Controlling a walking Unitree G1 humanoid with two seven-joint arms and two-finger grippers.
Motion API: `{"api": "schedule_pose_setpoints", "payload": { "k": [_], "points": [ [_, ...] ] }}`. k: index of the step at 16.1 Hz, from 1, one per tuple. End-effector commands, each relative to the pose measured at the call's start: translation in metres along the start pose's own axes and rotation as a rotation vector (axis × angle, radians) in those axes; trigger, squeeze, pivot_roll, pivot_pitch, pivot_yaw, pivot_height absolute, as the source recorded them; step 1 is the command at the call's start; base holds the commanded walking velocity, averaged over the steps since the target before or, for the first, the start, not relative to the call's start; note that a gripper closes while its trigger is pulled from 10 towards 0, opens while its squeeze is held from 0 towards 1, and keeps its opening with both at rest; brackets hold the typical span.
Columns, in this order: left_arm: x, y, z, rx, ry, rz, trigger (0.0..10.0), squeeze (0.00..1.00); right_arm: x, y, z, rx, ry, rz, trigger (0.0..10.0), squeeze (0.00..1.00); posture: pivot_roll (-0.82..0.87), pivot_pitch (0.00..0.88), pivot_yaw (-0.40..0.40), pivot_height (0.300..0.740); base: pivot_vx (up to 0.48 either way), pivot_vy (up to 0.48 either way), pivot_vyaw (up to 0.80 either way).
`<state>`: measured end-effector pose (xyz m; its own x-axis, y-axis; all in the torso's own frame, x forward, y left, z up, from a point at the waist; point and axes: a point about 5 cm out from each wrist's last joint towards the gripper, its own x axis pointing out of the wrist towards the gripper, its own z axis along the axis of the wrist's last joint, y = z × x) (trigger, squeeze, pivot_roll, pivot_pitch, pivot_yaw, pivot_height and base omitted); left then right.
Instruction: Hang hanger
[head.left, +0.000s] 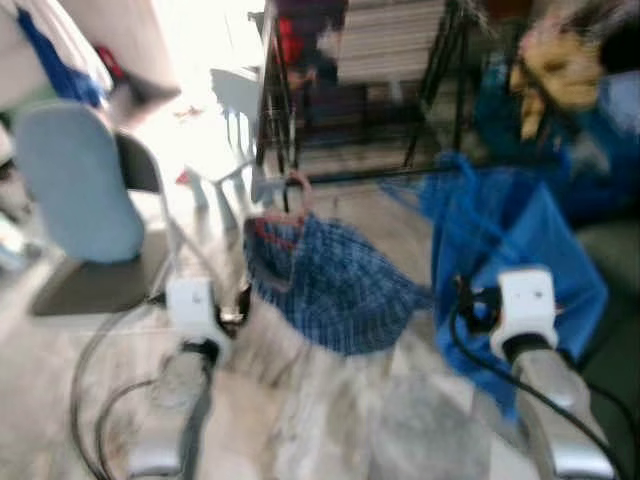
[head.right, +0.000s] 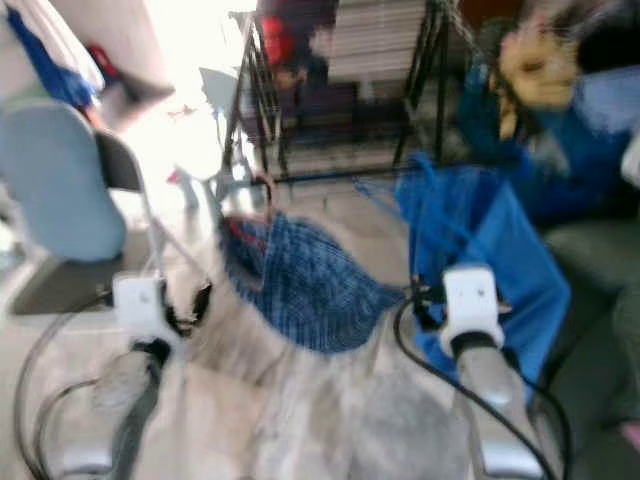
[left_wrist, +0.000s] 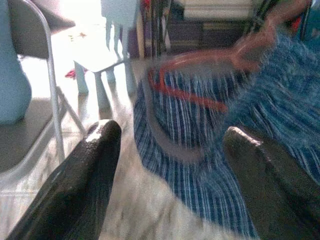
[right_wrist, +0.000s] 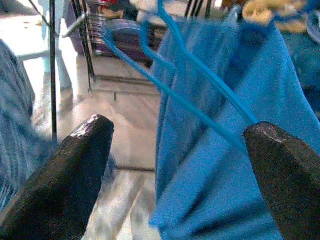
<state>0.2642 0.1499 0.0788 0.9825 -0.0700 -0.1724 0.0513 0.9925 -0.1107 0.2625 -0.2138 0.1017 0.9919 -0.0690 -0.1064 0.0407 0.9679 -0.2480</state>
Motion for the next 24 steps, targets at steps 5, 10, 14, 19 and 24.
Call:
{"api": "schedule_pose_setpoints", "payload": {
  "k": [5,10,14,19,24],
  "points": [
    [0.003,0.006,0.007,0.019,-0.021,0.023,10.0,0.00,0.003,0.004,0.003,0.018,-0.012,0.022,10.0,0.19,-0.16,0.000,0.089,0.740,-0.325,0.000,0.00],
    [0.006,0.005,0.009,0.021,-0.027,0.024,10.0,0.00,0.005,0.013,0.009,-0.006,-0.047,0.077,10.0,0.19,-0.15,0.000,0.088,0.740,-0.332,0.000,0.32],
    [0.007,0.004,0.009,0.021,-0.031,0.029,10.0,0.00,0.005,0.016,0.009,0.000,-0.051,0.100,10.0,0.19,-0.15,0.000,0.083,0.740,-0.331,0.000,0.80],
    [0.007,0.003,0.009,0.019,-0.031,0.030,10.0,0.00,0.006,0.020,0.012,0.002,-0.061,0.125,10.0,0.18,-0.15,0.000,0.079,0.740,-0.330,0.000,0.80],
    [0.006,0.003,0.008,0.021,-0.028,0.031,10.0,0.00,0.006,0.023,0.012,0.002,-0.068,0.154,10.0,0.18,-0.15,0.000,0.076,0.740,-0.329,0.000,0.80]
  ]
}}
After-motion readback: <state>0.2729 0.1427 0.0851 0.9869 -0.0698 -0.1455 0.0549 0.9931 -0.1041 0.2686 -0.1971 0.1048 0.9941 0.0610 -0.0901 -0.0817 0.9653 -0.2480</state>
